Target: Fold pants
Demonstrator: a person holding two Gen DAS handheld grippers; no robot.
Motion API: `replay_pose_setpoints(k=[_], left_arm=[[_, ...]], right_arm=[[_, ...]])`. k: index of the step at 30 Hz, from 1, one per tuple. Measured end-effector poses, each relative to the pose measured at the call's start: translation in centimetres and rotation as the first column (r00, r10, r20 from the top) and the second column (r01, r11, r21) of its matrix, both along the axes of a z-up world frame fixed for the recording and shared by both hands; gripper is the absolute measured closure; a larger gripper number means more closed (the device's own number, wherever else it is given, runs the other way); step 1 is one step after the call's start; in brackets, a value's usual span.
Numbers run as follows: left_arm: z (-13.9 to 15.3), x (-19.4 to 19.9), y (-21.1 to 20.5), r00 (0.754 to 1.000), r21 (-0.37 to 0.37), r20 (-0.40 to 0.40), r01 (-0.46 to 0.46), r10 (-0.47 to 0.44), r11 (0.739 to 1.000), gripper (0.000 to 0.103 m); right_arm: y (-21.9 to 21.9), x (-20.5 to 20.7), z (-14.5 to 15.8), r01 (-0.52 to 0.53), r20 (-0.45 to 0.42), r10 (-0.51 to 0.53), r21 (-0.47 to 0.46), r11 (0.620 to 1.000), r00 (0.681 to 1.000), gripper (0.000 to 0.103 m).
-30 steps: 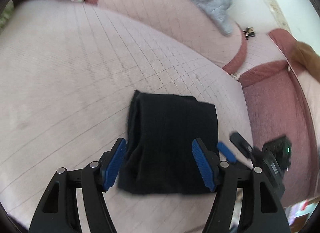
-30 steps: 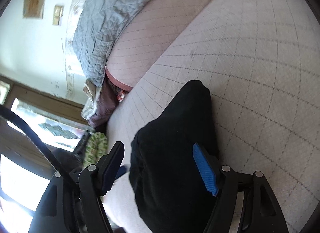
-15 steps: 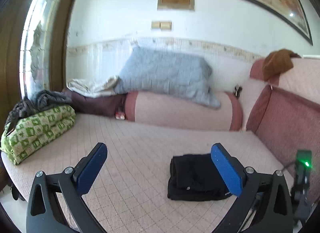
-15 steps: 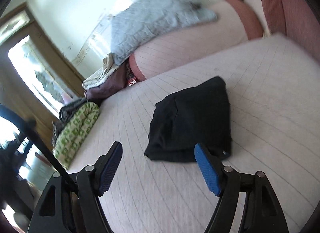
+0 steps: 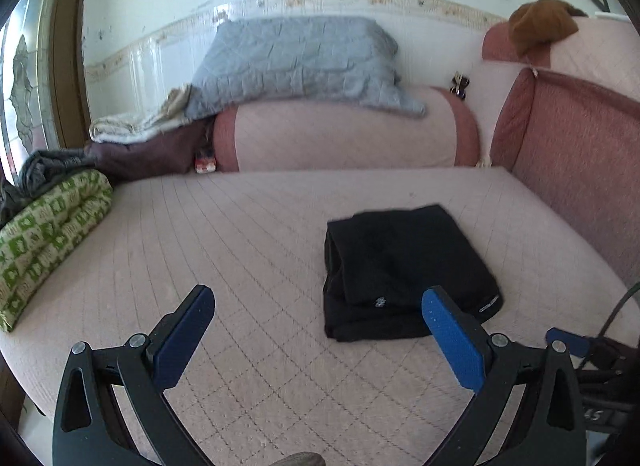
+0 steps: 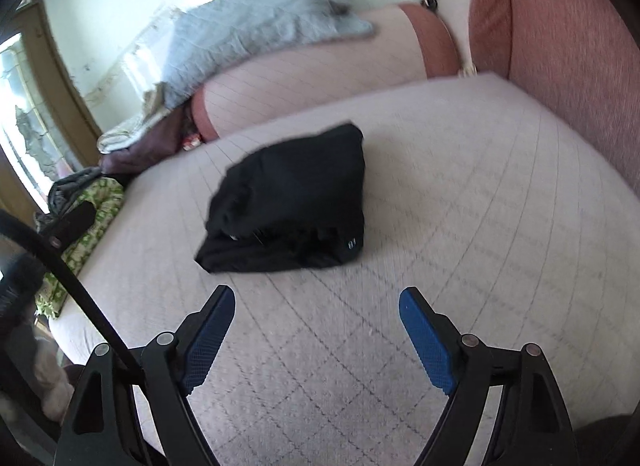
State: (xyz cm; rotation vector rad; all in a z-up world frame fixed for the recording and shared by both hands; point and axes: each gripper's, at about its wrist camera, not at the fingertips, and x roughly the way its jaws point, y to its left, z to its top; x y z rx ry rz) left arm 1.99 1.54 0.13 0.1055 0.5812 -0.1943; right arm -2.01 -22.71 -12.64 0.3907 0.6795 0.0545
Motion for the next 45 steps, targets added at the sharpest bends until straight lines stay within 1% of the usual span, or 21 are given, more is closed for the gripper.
replay_pose_setpoints(k=[3, 7, 11, 13, 16, 21, 26, 30, 39, 45], left_arm=[[-2.2, 0.8, 1.0, 0.999, -0.008, -0.032, -0.020, 0.020, 1.000, 0.000], [-4.3, 1.9, 2.1, 0.996, -0.005, -0.082, -0.046, 0.046, 0.999, 0.000], [-5.0, 2.5, 2.7, 0.991, -0.042, -0.127, -0.053, 0.047, 0.998, 0.000], [-5.3, 2.9, 2.9, 0.988, -0.048, -0.147, -0.056, 0.049, 0.997, 0.000], [-5.9, 3.1, 2.8, 0.981, -0.046, -0.185, -0.061, 0.052, 0.997, 0.000], [-7.0, 2.9, 2.0, 0.975, -0.027, -0.219, -0.045, 0.038, 0.999, 0.000], [-7.6, 2.4, 1.0, 0.972, -0.004, -0.233, -0.026, 0.024, 1.000, 0.000], [-7.8, 2.4, 0.9, 0.970, -0.002, -0.242, -0.022, 0.020, 1.000, 0.000], [-8.1, 3.1, 2.1, 0.955, -0.059, -0.297, -0.037, 0.018, 0.998, 0.000], [-8.1, 3.2, 2.3, 0.954, -0.063, -0.301, -0.038, 0.018, 0.997, 0.000]], right_arm=[[0.6, 0.7, -0.7, 0.007, -0.022, -0.008, -0.047, 0.999, 1.000, 0.015], [1.3, 1.1, -1.2, 0.024, -0.028, -0.027, -0.100, 0.995, 0.999, 0.015], [1.7, 1.9, -1.9, 0.034, -0.044, -0.039, -0.117, 0.993, 0.998, 0.015], [2.0, 2.3, -2.2, 0.032, -0.055, -0.039, -0.127, 0.991, 0.998, 0.015], [2.4, 2.6, -2.6, 0.015, -0.072, -0.025, -0.139, 0.990, 0.997, 0.015], [3.0, 2.7, -2.9, -0.012, -0.088, -0.001, -0.153, 0.988, 0.996, 0.015], [3.2, 2.6, -3.1, -0.025, -0.099, 0.009, -0.159, 0.987, 0.995, 0.015], [3.2, 2.5, -3.2, -0.023, -0.108, 0.006, -0.155, 0.988, 0.994, 0.015], [3.4, 2.6, -3.3, -0.024, -0.112, 0.005, -0.169, 0.985, 0.994, 0.014], [3.5, 2.8, -3.4, -0.030, -0.113, 0.009, -0.185, 0.982, 0.994, 0.012]])
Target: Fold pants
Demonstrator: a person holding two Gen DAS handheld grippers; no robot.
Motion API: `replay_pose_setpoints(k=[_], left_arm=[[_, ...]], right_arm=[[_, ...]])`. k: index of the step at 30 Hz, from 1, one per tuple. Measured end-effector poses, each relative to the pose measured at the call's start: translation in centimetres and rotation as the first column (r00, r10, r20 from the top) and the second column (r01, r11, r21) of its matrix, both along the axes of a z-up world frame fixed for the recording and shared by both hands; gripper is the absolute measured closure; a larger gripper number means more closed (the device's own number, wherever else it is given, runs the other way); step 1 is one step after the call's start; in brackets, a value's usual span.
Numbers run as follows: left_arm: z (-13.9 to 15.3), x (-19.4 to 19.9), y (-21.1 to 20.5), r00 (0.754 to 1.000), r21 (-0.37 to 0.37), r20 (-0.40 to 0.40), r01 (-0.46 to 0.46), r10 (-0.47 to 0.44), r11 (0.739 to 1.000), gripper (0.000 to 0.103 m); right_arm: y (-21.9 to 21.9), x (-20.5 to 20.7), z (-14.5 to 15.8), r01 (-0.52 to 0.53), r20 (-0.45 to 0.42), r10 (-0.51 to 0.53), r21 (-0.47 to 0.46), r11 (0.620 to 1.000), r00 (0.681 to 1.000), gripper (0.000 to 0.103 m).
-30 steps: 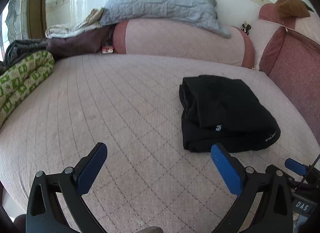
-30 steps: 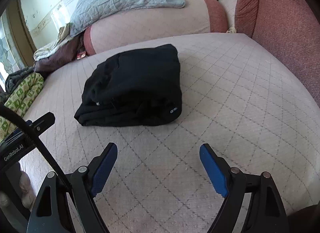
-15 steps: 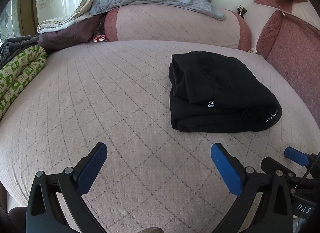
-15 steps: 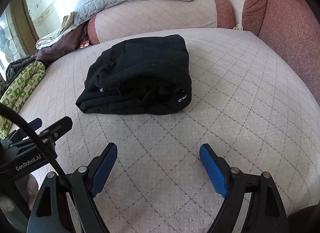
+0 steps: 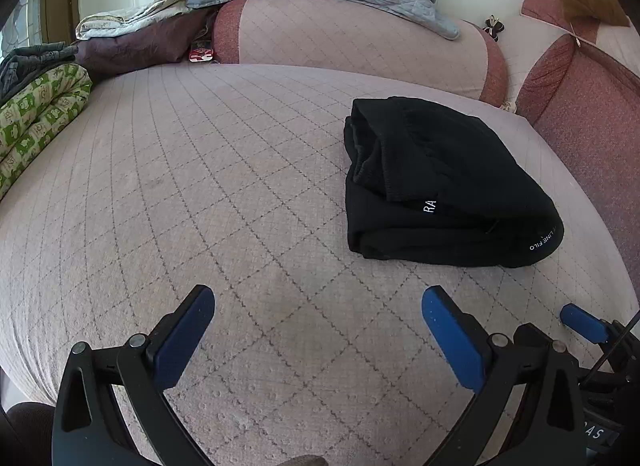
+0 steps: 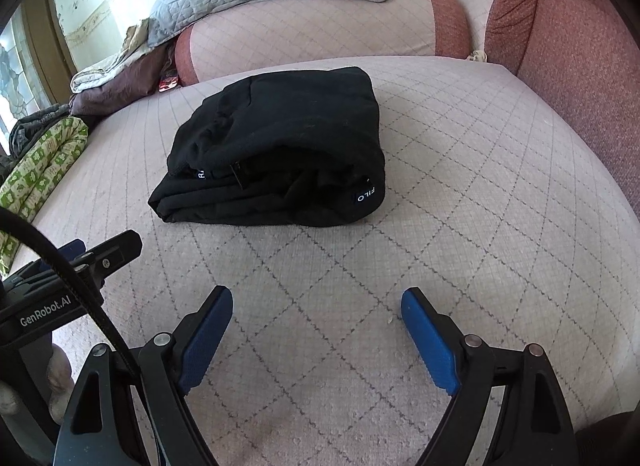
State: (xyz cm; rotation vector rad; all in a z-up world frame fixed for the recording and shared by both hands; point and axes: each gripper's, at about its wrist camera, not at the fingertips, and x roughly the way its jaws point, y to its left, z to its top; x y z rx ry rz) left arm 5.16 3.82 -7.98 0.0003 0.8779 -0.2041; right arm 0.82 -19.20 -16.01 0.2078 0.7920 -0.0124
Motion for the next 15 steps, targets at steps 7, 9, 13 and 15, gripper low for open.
replay_pose_setpoints(k=[7, 9, 13, 15], left_arm=[[0.0, 0.0, 0.1, 1.000, -0.001, -0.002, -0.003, 0.003, 1.000, 0.000], [-0.1, 0.2, 0.2, 1.000, -0.006, -0.008, -0.002, 0.002, 1.000, 0.000], [-1.0, 0.7, 0.4, 0.998, -0.028, -0.056, 0.003, -0.005, 1.000, 0.000], [-1.5, 0.7, 0.4, 0.997, -0.023, -0.071, 0.001, -0.003, 1.000, 0.000]], right_arm=[[0.2, -0.1, 0.0, 0.001, 0.000, -0.001, -0.002, 1.000, 1.000, 0.012], [0.2, -0.1, 0.0, 0.001, 0.000, -0.001, -0.002, 1.000, 1.000, 0.012], [0.2, -0.1, 0.0, 0.001, 0.001, -0.001, 0.004, 1.000, 1.000, 0.012], [0.0, -0.1, 0.0, 0.004, 0.003, -0.004, 0.009, 1.000, 1.000, 0.011]])
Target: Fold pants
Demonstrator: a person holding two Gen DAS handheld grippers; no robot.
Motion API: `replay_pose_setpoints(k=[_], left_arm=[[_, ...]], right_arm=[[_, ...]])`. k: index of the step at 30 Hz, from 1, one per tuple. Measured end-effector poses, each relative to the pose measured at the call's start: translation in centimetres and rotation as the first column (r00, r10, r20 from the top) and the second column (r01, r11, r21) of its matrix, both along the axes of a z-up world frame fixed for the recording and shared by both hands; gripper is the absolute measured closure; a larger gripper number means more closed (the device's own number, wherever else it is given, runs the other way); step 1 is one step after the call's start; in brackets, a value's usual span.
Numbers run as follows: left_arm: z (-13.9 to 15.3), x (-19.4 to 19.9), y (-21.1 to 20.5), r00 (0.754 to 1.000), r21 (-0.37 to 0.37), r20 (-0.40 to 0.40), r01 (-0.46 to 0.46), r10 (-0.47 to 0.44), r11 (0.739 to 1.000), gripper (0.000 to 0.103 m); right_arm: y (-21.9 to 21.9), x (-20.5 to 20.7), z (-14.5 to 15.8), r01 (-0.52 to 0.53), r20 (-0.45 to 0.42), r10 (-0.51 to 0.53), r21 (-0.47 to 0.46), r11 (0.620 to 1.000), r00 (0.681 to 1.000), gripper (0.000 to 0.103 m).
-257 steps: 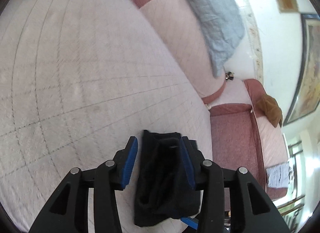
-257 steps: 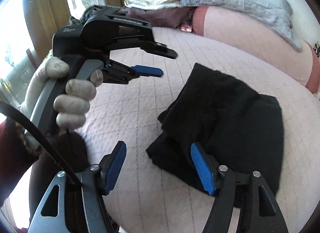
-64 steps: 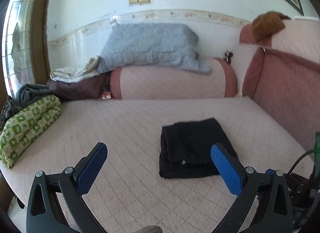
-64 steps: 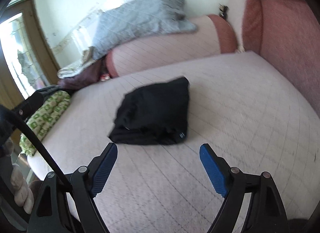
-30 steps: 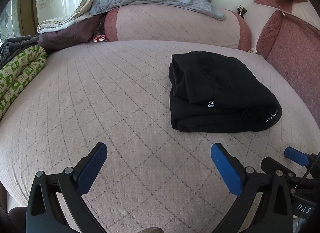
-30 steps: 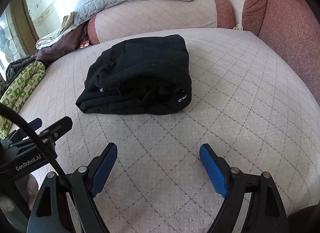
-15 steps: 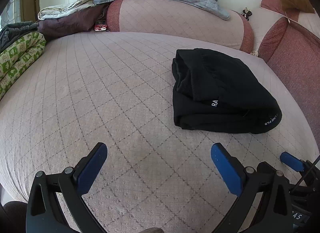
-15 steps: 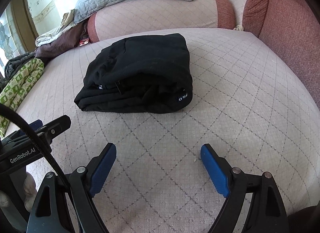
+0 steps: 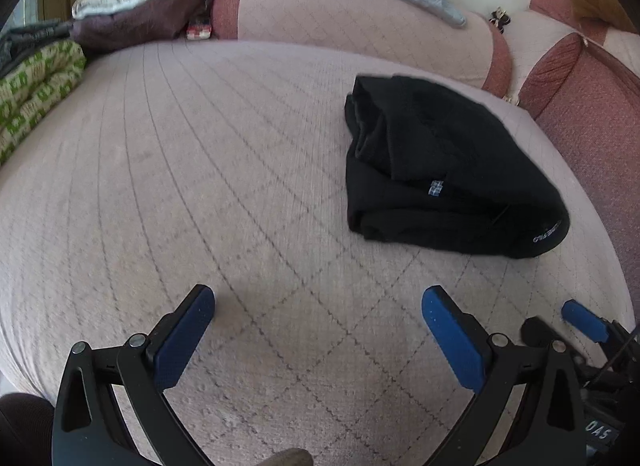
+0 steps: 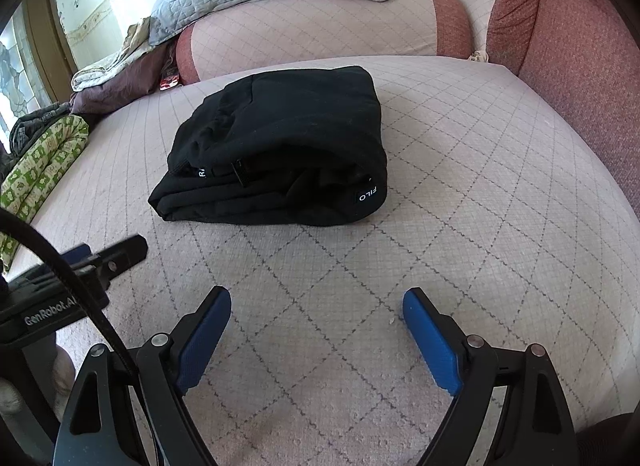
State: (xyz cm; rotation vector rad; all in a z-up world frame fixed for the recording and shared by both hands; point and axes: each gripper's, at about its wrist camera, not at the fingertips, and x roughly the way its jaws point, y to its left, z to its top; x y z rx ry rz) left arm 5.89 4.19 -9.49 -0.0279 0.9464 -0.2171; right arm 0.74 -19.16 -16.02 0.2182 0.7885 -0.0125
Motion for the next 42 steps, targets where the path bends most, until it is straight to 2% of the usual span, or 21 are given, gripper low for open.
replay_pose_setpoints(k=[6, 9, 13, 15, 16, 19, 20, 22, 24, 27, 29, 32, 35, 37, 40, 42], left_arm=[[-0.9, -0.9, -1.6, 0.999, 0.139, 0.019, 0.040, -0.043, 0.989, 0.000], [-1.0, -0.8, -1.3, 0.999, 0.121, 0.011, 0.033, -0.034, 0.992, 0.000], [-1.0, -1.0, -1.4, 0.999, 0.140, 0.012, 0.049, -0.051, 0.989, 0.000], [-0.7, -1.0, -1.1, 0.999, 0.111, 0.007, 0.050, -0.051, 0.993, 0.000], [-0.5, -0.9, -0.8, 0.999, 0.077, 0.006, 0.051, -0.052, 0.996, 0.003], [0.7, -0.5, 0.4, 0.998, -0.064, -0.001, 0.064, -0.064, 0.996, 0.029], [1.2, -0.2, 0.9, 0.999, -0.101, -0.011, 0.051, -0.052, 0.994, 0.030], [1.8, 0.2, 1.4, 1.000, -0.126, -0.012, 0.024, -0.025, 0.992, 0.030], [2.4, 0.8, 1.9, 1.000, -0.145, -0.028, 0.002, -0.006, 0.989, 0.030], [3.0, 1.2, 2.4, 0.998, -0.173, -0.055, -0.026, 0.017, 0.985, 0.030], [3.3, 1.1, 2.6, 0.998, -0.169, -0.060, -0.028, 0.018, 0.985, 0.030], [4.1, 1.0, 2.7, 0.999, -0.131, -0.032, -0.027, 0.023, 0.991, 0.030], [4.3, 1.4, 3.0, 0.999, -0.126, -0.028, -0.041, 0.038, 0.991, 0.030], [4.5, 2.1, 3.0, 0.998, -0.137, -0.040, -0.047, 0.042, 0.989, 0.030], [4.9, 3.2, 2.4, 0.998, -0.160, -0.052, -0.035, 0.027, 0.986, 0.030], [4.8, 4.1, 1.4, 0.998, -0.163, -0.067, -0.014, 0.003, 0.987, 0.029]], right_arm=[[-0.5, 0.0, 0.0, 0.020, 0.005, -0.020, 0.002, 1.000, 1.000, 0.011], [-0.7, -0.1, 0.2, 0.029, 0.010, -0.029, 0.001, 1.000, 1.000, 0.011], [-1.2, -0.6, 0.6, 0.035, 0.026, -0.036, 0.018, 0.999, 0.999, 0.011], [-1.4, -0.7, 0.7, 0.036, 0.027, -0.037, 0.032, 0.999, 0.999, 0.011], [-1.5, -0.8, 0.9, 0.036, 0.029, -0.037, 0.040, 0.999, 0.999, 0.011], [-2.0, -1.0, 1.5, 0.025, 0.041, -0.028, 0.078, 0.997, 0.999, 0.011], [-2.2, -1.0, 1.9, 0.012, 0.040, -0.016, 0.102, 0.995, 0.999, 0.011], [-2.8, -0.9, 2.8, -0.008, 0.044, 0.002, 0.126, 0.992, 0.999, 0.011], [-3.6, -0.6, 3.9, -0.014, 0.054, 0.007, 0.134, 0.991, 0.999, 0.011], [-5.5, 0.9, 4.7, -0.014, 0.019, 0.010, 0.203, 0.979, 1.000, 0.011], [-6.5, 2.0, 4.3, -0.023, -0.006, 0.026, 0.253, 0.967, 1.000, 0.011], [-6.6, 3.3, 2.6, -0.033, -0.061, 0.050, 0.264, 0.964, 0.997, 0.014], [-6.3, 3.8, 1.2, -0.054, -0.094, 0.088, 0.324, 0.945, 0.992, 0.023], [-6.0, 4.0, 1.1, -0.058, -0.091, 0.091, 0.320, 0.946, 0.992, 0.042], [-6.1, 3.7, 2.0, -0.035, -0.061, 0.053, 0.261, 0.965, 0.997, 0.043], [-6.3, 3.3, 2.6, -0.044, -0.042, 0.057, 0.273, 0.961, 0.997, 0.041]])
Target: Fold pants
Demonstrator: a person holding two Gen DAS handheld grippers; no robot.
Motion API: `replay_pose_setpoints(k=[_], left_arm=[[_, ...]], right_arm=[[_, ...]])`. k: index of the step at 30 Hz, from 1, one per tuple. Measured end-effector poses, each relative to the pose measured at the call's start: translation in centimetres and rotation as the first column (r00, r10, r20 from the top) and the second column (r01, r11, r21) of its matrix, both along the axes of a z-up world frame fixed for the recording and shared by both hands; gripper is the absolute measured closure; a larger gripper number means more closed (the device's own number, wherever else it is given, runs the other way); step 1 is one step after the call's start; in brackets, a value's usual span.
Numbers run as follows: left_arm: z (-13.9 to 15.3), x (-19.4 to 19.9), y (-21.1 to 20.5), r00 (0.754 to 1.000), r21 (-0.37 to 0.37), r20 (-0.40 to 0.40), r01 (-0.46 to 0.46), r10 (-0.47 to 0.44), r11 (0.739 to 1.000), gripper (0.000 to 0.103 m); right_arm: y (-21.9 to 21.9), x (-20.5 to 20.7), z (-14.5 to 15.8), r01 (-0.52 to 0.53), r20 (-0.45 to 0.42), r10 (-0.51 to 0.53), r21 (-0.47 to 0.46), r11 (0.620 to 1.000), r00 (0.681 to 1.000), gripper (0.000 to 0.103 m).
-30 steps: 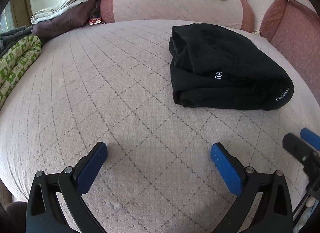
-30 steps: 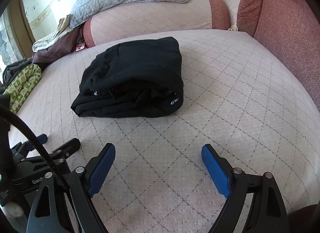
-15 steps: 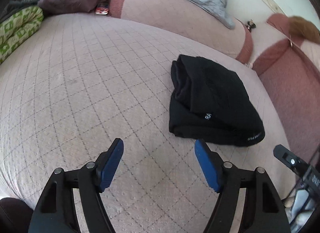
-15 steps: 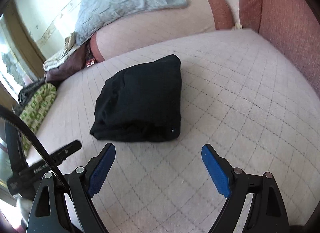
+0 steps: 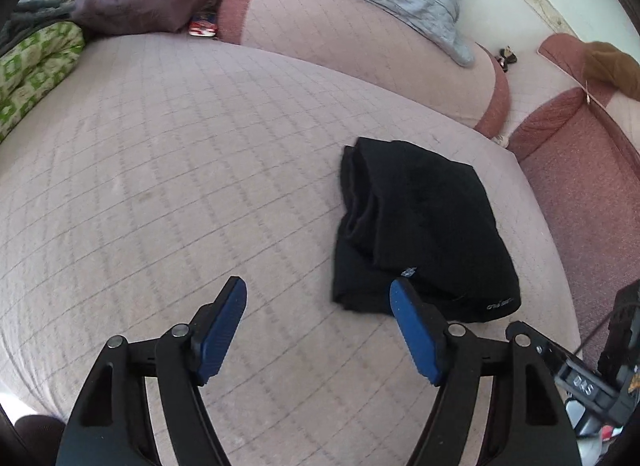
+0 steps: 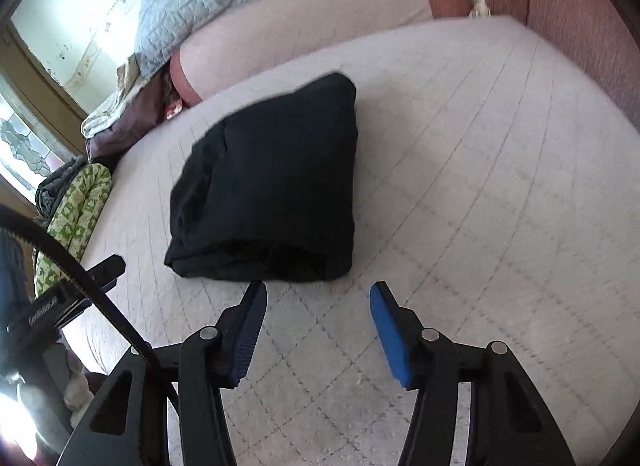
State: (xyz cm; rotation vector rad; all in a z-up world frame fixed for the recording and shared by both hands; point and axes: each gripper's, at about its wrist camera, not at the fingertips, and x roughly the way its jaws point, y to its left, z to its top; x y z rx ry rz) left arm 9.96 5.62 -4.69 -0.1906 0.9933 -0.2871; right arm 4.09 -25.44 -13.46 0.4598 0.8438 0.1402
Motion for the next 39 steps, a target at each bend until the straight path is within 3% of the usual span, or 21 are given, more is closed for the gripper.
replay_pose_setpoints(k=[2, 6, 11, 17, 20, 21, 23, 25, 26, 28, 31, 33, 36, 39], left_arm=[[-0.4, 0.8, -0.9, 1.000, 0.004, -0.019, 0.013, -0.013, 1.000, 0.029], [-1.2, 2.7, -2.5, 0.999, 0.007, -0.039, 0.028, -0.027, 1.000, 0.029], [-2.1, 6.6, -3.2, 0.995, -0.102, -0.088, 0.029, -0.038, 0.994, 0.026], [-4.8, 11.4, -4.6, 0.983, -0.164, -0.173, 0.031, -0.060, 0.986, 0.019], [-4.8, 12.6, -5.6, 0.983, -0.175, -0.167, 0.052, -0.082, 0.983, 0.015], [-4.7, 12.8, -5.9, 0.981, -0.170, -0.169, 0.070, -0.099, 0.983, 0.016], [-4.4, 13.3, -6.7, 0.972, -0.192, -0.178, 0.120, -0.154, 0.974, 0.043], [-4.0, 13.6, -7.1, 0.970, -0.183, -0.183, 0.126, -0.160, 0.975, 0.045], [-3.7, 14.0, -7.2, 0.970, -0.189, -0.180, 0.129, -0.163, 0.974, 0.048], [-3.3, 14.7, -7.2, 0.970, -0.203, -0.180, 0.126, -0.164, 0.971, 0.049], [-3.3, 15.9, -7.4, 0.973, -0.198, -0.187, 0.100, -0.137, 0.975, 0.047], [-3.7, 16.2, -7.4, 0.972, -0.190, -0.197, 0.090, -0.127, 0.978, 0.036], [-4.1, 15.7, -6.8, 0.973, -0.196, -0.204, 0.070, -0.110, 0.978, 0.031], [-4.5, 15.0, -5.1, 0.965, -0.255, -0.240, 0.039, -0.102, 0.966, 0.030]], right_arm=[[-0.2, -0.1, 0.2, 0.009, 0.006, -0.009, 0.008, 1.000, 1.000, 0.033], [-1.2, 1.1, 0.4, 0.016, -0.030, -0.014, 0.094, 0.995, 0.999, 0.032], [-3.4, 5.3, 1.2, 0.061, -0.025, -0.058, 0.153, 0.986, 0.998, 0.027], [-5.0, 11.9, -2.2, 0.050, -0.063, -0.030, 0.329, 0.943, 0.998, 0.026], [-5.2, 13.8, -3.3, 0.028, -0.043, -0.012, 0.403, 0.915, 0.999, 0.026], [-5.2, 14.3, -3.3, 0.011, -0.031, 0.002, 0.424, 0.905, 1.000, 0.028], [-5.0, 15.0, -3.2, -0.020, -0.026, 0.036, 0.449, 0.893, 0.999, 0.049], [-4.9, 15.6, -2.8, -0.029, -0.022, 0.043, 0.439, 0.898, 0.999, 0.066], [-4.9, 15.8, -2.5, -0.033, -0.014, 0.043, 0.438, 0.899, 0.999, 0.069], [-5.3, 16.0, -1.7, -0.033, 0.013, 0.030, 0.436, 0.899, 0.999, 0.075], [-6.0, 16.3, -0.7, -0.005, 0.041, -0.012, 0.396, 0.918, 0.999, 0.075], [-6.2, 16.6, -0.8, 0.025, 0.023, -0.036, 0.352, 0.936, 0.999, 0.070], [-6.6, 16.3, -1.0, 0.106, -0.013, -0.107, 0.271, 0.957, 0.994, 0.042], [-7.0, 15.6, 0.0, 0.131, 0.009, -0.138, 0.250, 0.959, 0.990, 0.041]])
